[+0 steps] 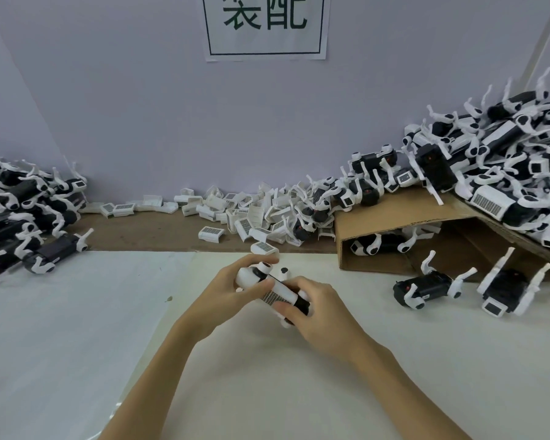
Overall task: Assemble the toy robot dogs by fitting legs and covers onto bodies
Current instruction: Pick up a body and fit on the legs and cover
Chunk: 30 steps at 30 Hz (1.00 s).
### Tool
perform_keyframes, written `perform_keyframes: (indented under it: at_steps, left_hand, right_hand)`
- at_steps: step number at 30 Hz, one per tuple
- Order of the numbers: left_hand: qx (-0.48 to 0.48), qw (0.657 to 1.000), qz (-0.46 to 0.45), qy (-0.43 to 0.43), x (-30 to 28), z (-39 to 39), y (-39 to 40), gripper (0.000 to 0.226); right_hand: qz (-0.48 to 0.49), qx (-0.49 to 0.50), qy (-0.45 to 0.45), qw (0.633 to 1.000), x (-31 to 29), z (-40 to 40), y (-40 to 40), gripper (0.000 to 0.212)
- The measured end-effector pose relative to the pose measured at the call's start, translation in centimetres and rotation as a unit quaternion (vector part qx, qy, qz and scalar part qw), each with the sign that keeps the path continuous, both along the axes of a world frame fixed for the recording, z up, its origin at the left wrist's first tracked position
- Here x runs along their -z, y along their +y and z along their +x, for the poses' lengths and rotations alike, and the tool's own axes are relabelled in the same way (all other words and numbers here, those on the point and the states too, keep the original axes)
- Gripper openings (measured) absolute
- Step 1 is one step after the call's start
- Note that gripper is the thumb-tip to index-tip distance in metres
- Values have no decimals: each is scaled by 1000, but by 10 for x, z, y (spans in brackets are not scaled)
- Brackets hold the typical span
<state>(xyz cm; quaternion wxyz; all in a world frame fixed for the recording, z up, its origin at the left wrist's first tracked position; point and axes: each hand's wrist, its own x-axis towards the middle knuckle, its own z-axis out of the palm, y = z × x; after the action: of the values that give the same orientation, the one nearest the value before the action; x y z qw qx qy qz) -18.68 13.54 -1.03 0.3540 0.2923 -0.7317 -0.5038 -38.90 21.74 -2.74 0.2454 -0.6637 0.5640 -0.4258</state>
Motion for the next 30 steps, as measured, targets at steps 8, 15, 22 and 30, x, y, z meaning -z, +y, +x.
perform_keyframes:
  at_steps: [8,15,22,30]
  left_hand:
    - [-111,993,-13,25,3,-14,2,13]
    - [-284,946,-158,-6,2,-11,1,32]
    - [-249,958,-29,137,-8,-13,9,52]
    - [-225,966,63,110,-5,-10,-10,92]
  right_hand:
    - [-32,23,97,995,1,-1,-3,59]
    - [-14,26,92,995,4,0,-2,88]
    - [11,-19,40,999,-16,1,3,60]
    - [-212,238,-55,946,-139,-117,-18,66]
